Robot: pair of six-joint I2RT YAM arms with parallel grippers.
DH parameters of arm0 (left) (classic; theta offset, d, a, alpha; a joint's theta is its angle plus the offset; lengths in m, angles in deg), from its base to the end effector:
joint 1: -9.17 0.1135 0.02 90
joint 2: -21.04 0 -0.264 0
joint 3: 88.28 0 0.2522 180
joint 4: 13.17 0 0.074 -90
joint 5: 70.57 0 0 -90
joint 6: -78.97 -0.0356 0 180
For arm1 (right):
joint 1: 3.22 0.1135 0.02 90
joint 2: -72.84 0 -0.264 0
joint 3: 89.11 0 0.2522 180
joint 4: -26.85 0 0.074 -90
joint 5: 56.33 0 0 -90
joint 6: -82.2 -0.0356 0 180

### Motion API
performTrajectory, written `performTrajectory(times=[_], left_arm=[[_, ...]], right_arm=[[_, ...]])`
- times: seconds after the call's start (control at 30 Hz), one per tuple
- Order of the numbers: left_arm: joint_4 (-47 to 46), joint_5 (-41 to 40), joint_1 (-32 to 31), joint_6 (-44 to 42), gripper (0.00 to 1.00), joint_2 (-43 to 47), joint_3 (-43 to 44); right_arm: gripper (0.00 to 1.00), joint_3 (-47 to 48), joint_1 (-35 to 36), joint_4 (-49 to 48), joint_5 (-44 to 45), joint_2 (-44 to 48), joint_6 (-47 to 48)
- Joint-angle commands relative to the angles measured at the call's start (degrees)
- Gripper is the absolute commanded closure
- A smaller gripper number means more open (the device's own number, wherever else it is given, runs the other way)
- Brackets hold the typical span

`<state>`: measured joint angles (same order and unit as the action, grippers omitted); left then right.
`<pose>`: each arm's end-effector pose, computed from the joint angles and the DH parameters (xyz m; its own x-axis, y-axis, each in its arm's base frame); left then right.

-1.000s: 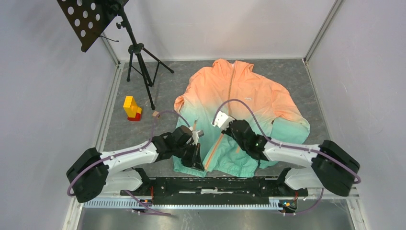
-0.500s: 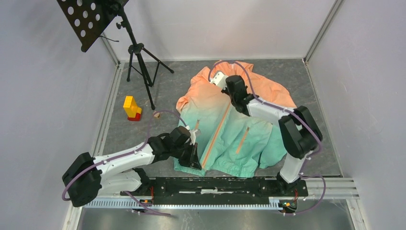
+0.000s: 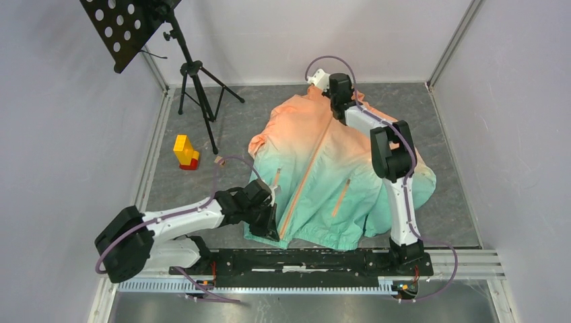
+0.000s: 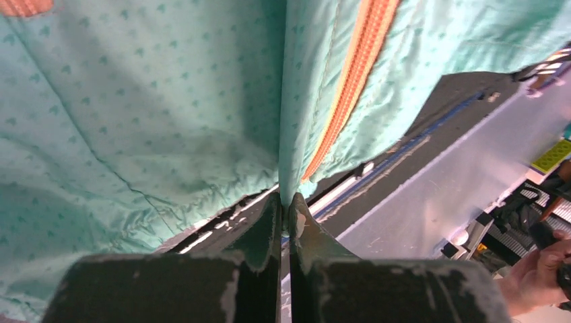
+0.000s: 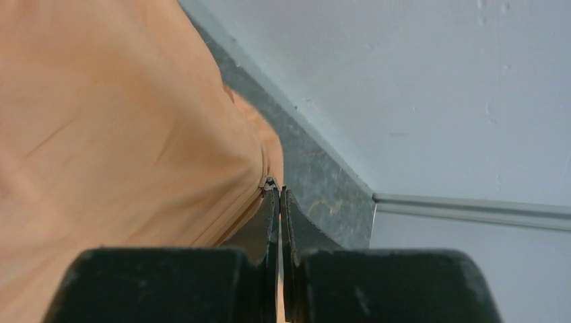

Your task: Zip up the jacket

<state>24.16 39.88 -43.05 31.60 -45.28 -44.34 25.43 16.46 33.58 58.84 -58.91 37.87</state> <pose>0.1135 -0.1667 0.1665 -0.9639 0.2077 -0.1668 0.2660 0.7821 -0.5636 0.5077 0.1655 0.1927 -0.3108 -0.7987 -0.5152 -0.2305 0.5892 -0.7744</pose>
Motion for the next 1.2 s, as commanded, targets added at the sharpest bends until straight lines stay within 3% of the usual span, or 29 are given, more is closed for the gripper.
performTrajectory(times=[0.0, 0.3, 0.47, 0.5, 0.53, 0.57, 0.6, 0.63, 0.73, 0.87, 0.9, 0.93, 1.07, 1.17], left_arm=[[5.8, 0.6, -0.7, -1.0, 0.98, -4.8, 0.9], [9.2, -0.8, -0.7, -2.5, 0.98, -11.8, 5.3], [10.7, -2.4, 0.0, -2.9, 0.98, -15.0, 9.5], [11.3, -3.0, 0.3, -3.1, 0.97, -15.6, 10.3], [12.0, -3.6, 0.4, -3.6, 0.93, -16.2, 11.3], [12.5, -4.1, 0.5, -4.0, 0.85, -16.5, 12.2], [12.9, -4.6, 0.5, -4.2, 0.71, -16.5, 12.8], [13.0, -4.8, 0.5, -4.4, 0.6, -16.0, 13.3], [12.6, -6.2, 0.5, -4.7, 0.42, -12.9, 13.1], [10.3, -3.6, 0.8, -4.5, 0.3, -6.3, 11.9], [9.5, -3.2, 0.9, -4.2, 0.04, -4.5, 11.6], [9.2, -3.7, 1.1, -4.0, 0.01, -2.5, 11.6], [10.5, -7.7, 1.9, -4.4, 0.0, 4.5, 14.0], [9.7, -11.0, 2.1, -4.4, 0.0, 10.4, 17.0]], right_arm=[[1.0, 11.2, -3.9, -7.5, -3.6, -6.6, 4.5], [1.0, 24.6, -5.4, -13.9, -10.6, -17.6, 7.2], [1.0, 18.6, -4.6, -12.6, -10.1, -11.9, -0.4], [0.9, 16.3, -4.1, -11.2, -9.8, -9.0, -2.3], [0.68, 13.3, -3.6, -9.5, -9.6, -5.6, -5.4], [0.44, 9.9, -3.0, -8.0, -8.8, -2.4, -9.3], [0.05, 7.0, -2.4, -6.2, -8.2, 1.4, -12.8], [0.02, 4.3, -2.0, -3.5, -8.7, 4.5, -16.3], [0.02, -6.0, 0.0, 2.6, -8.9, 17.6, -28.3], [0.02, -16.7, 2.3, 13.9, -14.6, 32.9, -44.5], [0.02, -19.3, 2.6, 16.0, -16.7, 37.2, -47.6], [0.02, -22.8, 2.8, 17.8, -20.6, 40.9, -50.3], [0.02, -38.3, 3.2, 18.1, -32.4, 59.8, -54.1], [0.02, -45.1, 3.4, 18.9, -32.5, 73.7, -53.8]])
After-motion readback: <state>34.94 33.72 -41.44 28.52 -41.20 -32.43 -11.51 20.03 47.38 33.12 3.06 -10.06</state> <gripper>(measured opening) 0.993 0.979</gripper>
